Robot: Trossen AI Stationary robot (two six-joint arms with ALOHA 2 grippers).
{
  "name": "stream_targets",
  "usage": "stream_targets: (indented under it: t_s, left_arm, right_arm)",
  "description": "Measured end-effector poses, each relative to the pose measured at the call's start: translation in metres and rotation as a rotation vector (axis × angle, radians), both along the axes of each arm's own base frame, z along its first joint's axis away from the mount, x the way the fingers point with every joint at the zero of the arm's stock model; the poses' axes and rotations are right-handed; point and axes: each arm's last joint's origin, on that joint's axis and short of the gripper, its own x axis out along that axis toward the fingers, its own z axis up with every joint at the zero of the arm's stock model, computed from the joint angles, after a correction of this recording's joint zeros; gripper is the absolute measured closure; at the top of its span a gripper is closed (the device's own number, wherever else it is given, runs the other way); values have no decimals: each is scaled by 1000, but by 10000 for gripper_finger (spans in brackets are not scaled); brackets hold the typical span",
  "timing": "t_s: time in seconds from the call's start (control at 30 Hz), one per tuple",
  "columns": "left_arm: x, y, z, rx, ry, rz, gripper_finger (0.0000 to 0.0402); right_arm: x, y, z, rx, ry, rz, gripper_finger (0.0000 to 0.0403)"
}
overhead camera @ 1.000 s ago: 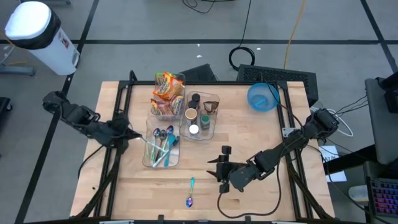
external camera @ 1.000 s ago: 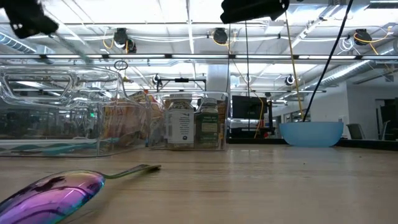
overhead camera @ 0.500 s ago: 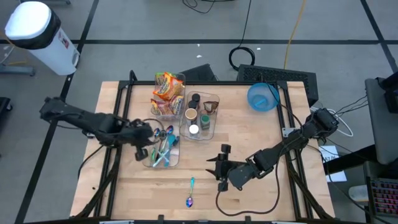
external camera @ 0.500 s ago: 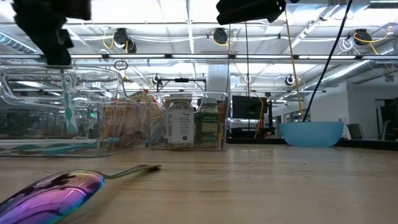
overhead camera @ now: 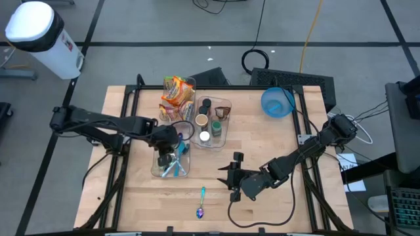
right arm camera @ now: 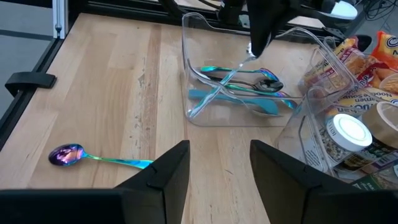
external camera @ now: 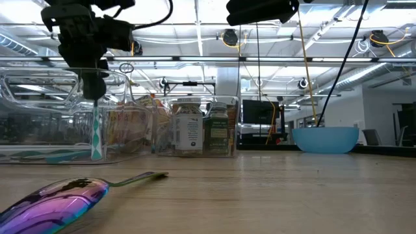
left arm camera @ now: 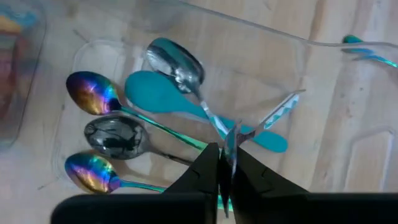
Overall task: Pick & Place Food Item
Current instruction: Put the white patterned spoon into the bottom transparent bin, then put the purple spoon into the bottom transparent bin
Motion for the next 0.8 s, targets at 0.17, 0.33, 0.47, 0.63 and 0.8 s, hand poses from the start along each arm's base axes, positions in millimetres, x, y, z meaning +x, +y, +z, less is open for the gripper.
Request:
stream_targets:
  t_s: [0.17,0.33,0.47,0.63,0.8]
  left_arm:
    - [2,7,0,66,-24,0,360]
    - [6,10,2,197,-70,-1,317]
    - [8,13,3,283,-95,40,265]
    - [10,14,5,348,-109,48,196]
    - [9,12,5,274,-119,46,152]
  right_arm:
    - [0,0,0,0,0,0,244]
    - [0,0,0,0,0,0,246]
    - [0,0,0,0,0,0,247]
    - [0,0,0,0,0,0,248]
    - [0,0,0,0,0,1,248]
